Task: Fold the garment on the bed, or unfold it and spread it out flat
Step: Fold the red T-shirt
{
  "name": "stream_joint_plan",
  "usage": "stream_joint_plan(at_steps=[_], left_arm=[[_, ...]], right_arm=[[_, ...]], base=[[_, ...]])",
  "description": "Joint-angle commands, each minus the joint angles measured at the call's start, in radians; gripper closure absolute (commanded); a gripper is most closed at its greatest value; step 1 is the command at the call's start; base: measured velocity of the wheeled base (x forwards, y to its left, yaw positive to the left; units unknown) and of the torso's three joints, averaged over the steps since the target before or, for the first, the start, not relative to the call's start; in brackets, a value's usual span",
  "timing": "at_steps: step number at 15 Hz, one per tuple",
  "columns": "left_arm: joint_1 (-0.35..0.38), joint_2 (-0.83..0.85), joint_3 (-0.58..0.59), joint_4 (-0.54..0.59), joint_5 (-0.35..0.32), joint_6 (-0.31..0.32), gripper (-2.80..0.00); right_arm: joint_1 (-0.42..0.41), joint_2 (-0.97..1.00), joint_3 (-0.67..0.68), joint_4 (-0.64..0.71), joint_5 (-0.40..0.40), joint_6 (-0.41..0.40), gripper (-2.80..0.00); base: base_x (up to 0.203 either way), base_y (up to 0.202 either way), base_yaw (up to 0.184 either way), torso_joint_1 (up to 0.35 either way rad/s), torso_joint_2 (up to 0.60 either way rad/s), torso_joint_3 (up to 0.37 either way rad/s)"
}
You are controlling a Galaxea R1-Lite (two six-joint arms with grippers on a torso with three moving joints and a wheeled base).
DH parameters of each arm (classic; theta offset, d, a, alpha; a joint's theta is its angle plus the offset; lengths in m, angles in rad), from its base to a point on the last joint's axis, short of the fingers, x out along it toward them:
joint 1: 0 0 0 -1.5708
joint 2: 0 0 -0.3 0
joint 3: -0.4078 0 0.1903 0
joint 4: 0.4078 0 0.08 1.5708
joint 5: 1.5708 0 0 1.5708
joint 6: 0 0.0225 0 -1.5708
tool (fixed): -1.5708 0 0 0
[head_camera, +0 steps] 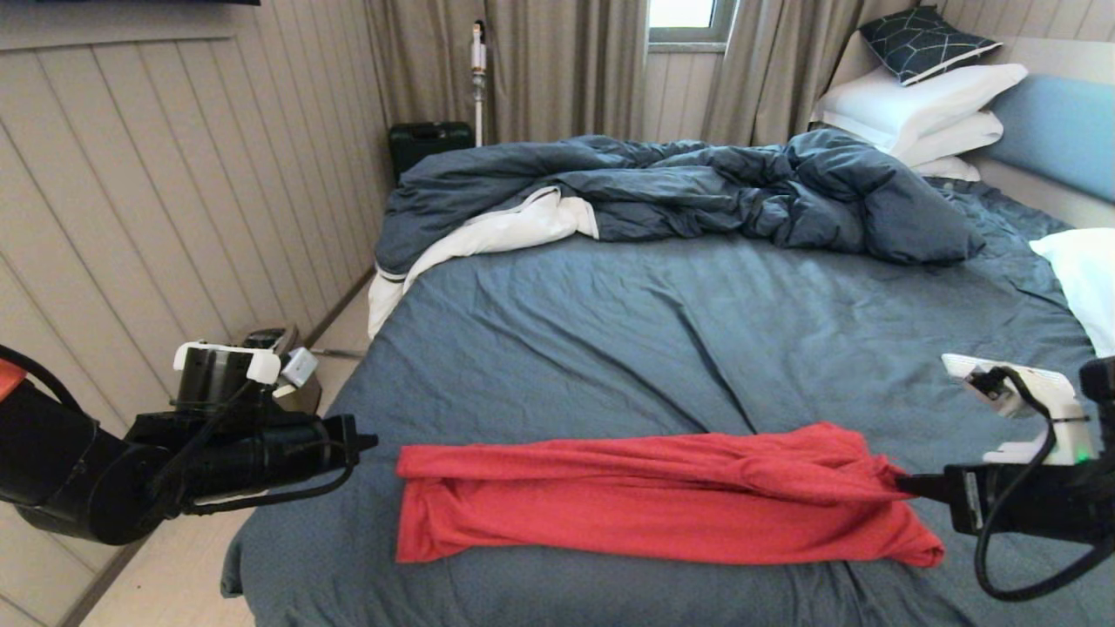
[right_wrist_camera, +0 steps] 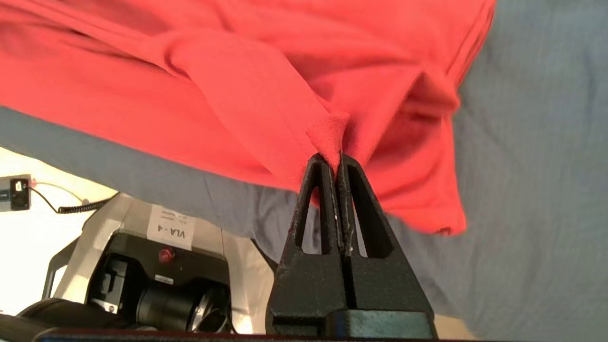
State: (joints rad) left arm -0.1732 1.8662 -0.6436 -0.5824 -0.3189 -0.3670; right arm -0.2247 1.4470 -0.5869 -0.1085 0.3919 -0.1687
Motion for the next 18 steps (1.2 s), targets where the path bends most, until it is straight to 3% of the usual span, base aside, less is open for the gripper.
stream_joint_plan(at_steps=[1, 6, 7, 12, 16, 17, 18], left_arm=[[0.000, -0.001, 0.001, -0.004, -0.002, -0.003, 0.00], [-0.002, -0.002, 0.002, -0.004, -0.002, -0.003, 0.00], [-0.002, -0.001, 0.005, -0.004, -0.002, -0.001, 0.00], [-0.003, -0.001, 0.009, -0.016, -0.002, -0.001, 0.00], [-0.010, -0.004, 0.010, -0.016, -0.002, -0.003, 0.00], [-0.011, -0.004, 0.016, -0.017, -0.002, -0.001, 0.00], [-0.011, -0.001, 0.016, -0.017, -0.002, -0.001, 0.00]], right_arm=[[-0.015, 0.007, 0.030, -0.006, 0.002, -0.008, 0.00], [-0.027, 0.056, 0.126, -0.092, 0.002, -0.017, 0.00], [-0.027, 0.063, 0.135, -0.104, 0.001, -0.017, -2.80], [-0.036, 0.056, 0.186, -0.175, 0.002, -0.037, -2.80], [-0.024, 0.064, 0.102, -0.163, 0.004, -0.012, -2.80], [-0.021, 0.084, 0.084, -0.163, 0.004, 0.007, -0.32], [-0.014, 0.104, 0.063, -0.164, 0.004, 0.034, 0.00]], base=[[0.000, 0.000, 0.000, 0.000, 0.00, 0.000], [0.000, 0.000, 0.000, 0.000, 0.00, 0.000], [0.000, 0.000, 0.000, 0.000, 0.00, 0.000], [0.000, 0.000, 0.000, 0.000, 0.00, 0.000], [0.000, 0.000, 0.000, 0.000, 0.00, 0.000], [0.000, 0.000, 0.000, 0.000, 0.00, 0.000], [0.000, 0.000, 0.000, 0.000, 0.00, 0.000]])
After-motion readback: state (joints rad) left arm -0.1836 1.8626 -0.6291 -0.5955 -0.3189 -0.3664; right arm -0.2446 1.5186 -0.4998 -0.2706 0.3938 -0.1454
